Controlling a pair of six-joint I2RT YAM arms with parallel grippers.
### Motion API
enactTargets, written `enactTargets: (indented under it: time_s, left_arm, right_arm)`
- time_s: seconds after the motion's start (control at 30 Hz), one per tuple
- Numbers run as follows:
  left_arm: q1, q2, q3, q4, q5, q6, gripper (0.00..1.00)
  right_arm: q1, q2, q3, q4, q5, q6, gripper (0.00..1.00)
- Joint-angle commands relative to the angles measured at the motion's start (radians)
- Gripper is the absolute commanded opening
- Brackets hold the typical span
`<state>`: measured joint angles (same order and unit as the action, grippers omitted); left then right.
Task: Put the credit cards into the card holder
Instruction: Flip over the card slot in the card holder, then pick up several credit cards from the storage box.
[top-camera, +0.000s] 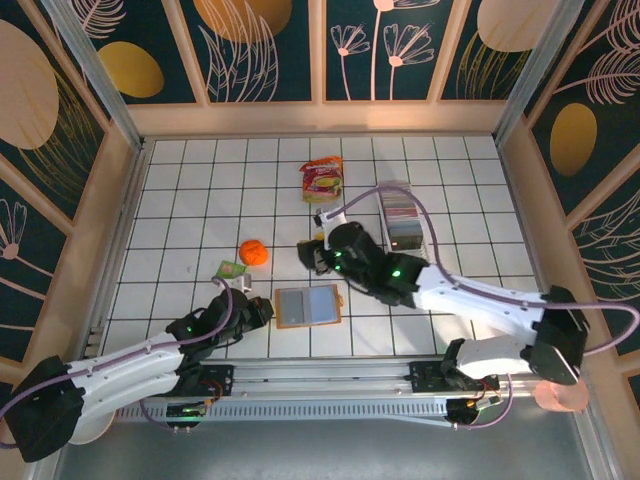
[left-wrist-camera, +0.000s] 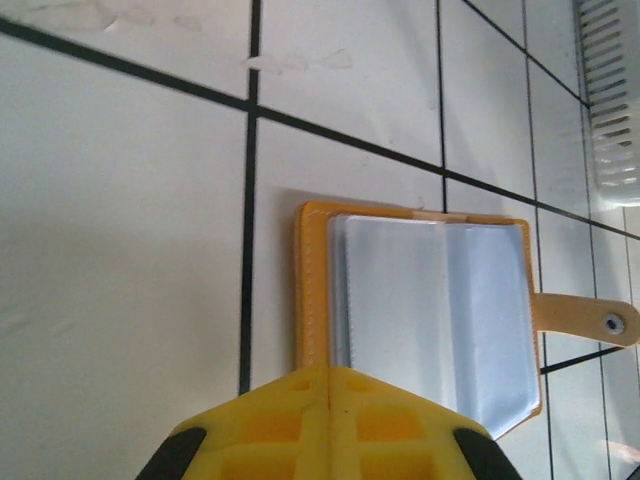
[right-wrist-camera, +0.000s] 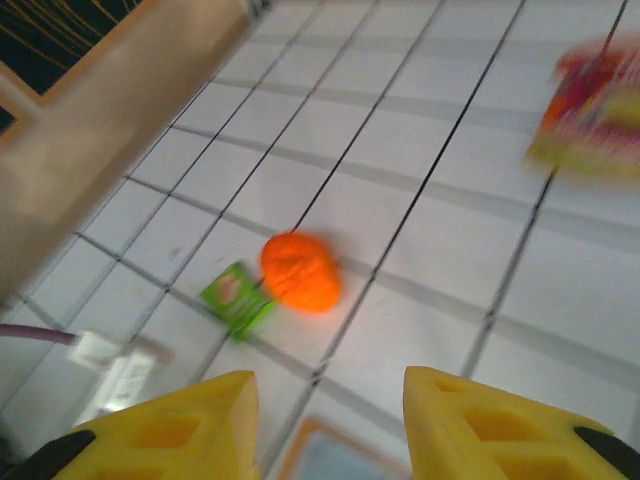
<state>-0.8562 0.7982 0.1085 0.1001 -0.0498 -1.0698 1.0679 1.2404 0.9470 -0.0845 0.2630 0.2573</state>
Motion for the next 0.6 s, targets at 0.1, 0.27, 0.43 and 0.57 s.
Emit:
enactTargets:
  time_s: [0.1,0.27,0.43,0.57]
  left_arm:
    - [-0.003,0.033,0.07,-0.016,0.025,0.065,0.07]
    - [-0.003,0.106,0.102,-0.008,0.045,0.107,0.11]
    - [-0.003,0.157,0.122,0.028,0.104,0.127,0.21]
    - [-0.003,0.149,0.105,0.046,0.105,0.122,0.38]
  right_arm:
    - [-0.183,-0.155,-0.034,-0.137,-0.112,-0.914,0.44]
    - [-0.508,-0.17,-0.002,-0.328,-0.326,-1.302,0.82]
    - [-0.701,-0.082,-0.093,-0.358,-0.197,-1.66,0.95]
    - [-0.751,-0.051,-0.176,-0.219,-0.208,-1.785,0.96]
